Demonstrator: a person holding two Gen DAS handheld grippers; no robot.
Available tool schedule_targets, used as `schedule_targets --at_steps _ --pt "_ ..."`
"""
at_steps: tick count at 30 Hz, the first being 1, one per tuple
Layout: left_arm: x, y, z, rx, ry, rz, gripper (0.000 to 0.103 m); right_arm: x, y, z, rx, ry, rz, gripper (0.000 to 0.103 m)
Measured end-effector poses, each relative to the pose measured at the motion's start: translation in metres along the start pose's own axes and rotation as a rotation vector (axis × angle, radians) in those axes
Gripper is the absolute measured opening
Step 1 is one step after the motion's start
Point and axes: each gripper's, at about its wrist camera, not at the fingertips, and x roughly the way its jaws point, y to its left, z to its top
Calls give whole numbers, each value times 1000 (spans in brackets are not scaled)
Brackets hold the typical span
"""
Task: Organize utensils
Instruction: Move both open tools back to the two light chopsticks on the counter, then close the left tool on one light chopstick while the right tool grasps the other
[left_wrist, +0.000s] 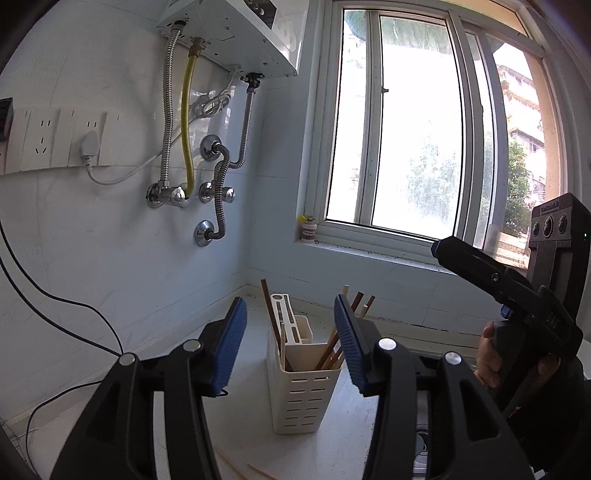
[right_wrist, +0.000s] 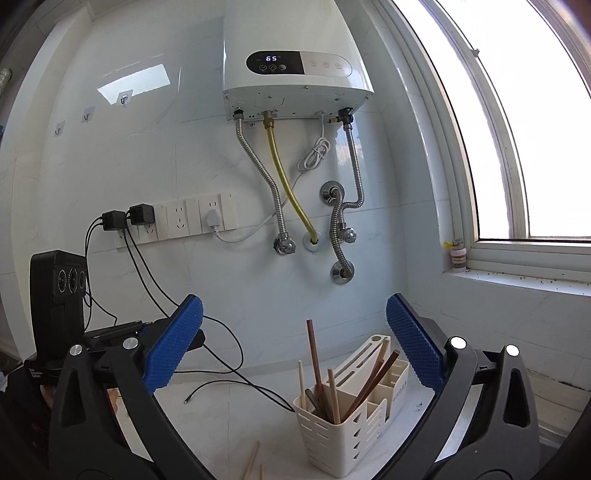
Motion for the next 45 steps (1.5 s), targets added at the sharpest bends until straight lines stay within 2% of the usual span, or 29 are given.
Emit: schedule_targets --at_steps 2,6,10,11,13,18,19,23,24,26,28,30,31,32,36,38,45 --pt "-11 -2 -6 1 15 7 56 -5 2 -3 32 27 6 95" --pt "-35 -7 -22 -7 37 20 62 -24 3 -20 144 -15 -68 95" --pt "-49 -11 -43 -37 89 21 64 -35 -1 -45 232 29 -101 95" --pt "-50 -13 -49 -39 111 18 64 -35 -2 -52 227 67 -109 94" --pt "-52 -15 -65 -49 151 14 64 -35 -1 -68 193 160 -140 77" --pt "-44 -25 -113 -60 314 -34 64 -36 -1 -120 155 383 -137 59" --pt "-42 -28 -121 -58 343 -38 61 -37 -2 -130 159 426 -131 54" --pt "-32 -36 -151 -59 447 -73 54 -42 -1 -161 137 551 -112 50" --pt "-29 -38 -157 -60 466 -82 54 -41 1 -167 121 578 -111 49" --pt "-23 -38 -168 -77 505 -90 46 -40 2 -179 102 627 -114 47" --pt "-19 -40 -176 -91 525 -100 43 -38 -1 -191 120 680 -90 40" --pt "-16 -44 -184 -86 546 -99 40 -36 -1 -201 121 720 -76 37" --pt "-14 -45 -187 -80 557 -89 40 -35 0 -205 113 738 -59 29" --pt "-12 -47 -190 -76 569 -83 38 -33 2 -210 102 760 -51 26" --pt "-4 -47 -204 -80 633 -20 29 -28 9 -224 65 831 -9 20" --pt "0 -46 -210 -87 662 3 27 -25 11 -230 59 857 7 19" --pt "7 -45 -217 -98 687 37 27 -13 16 -247 46 929 54 19"
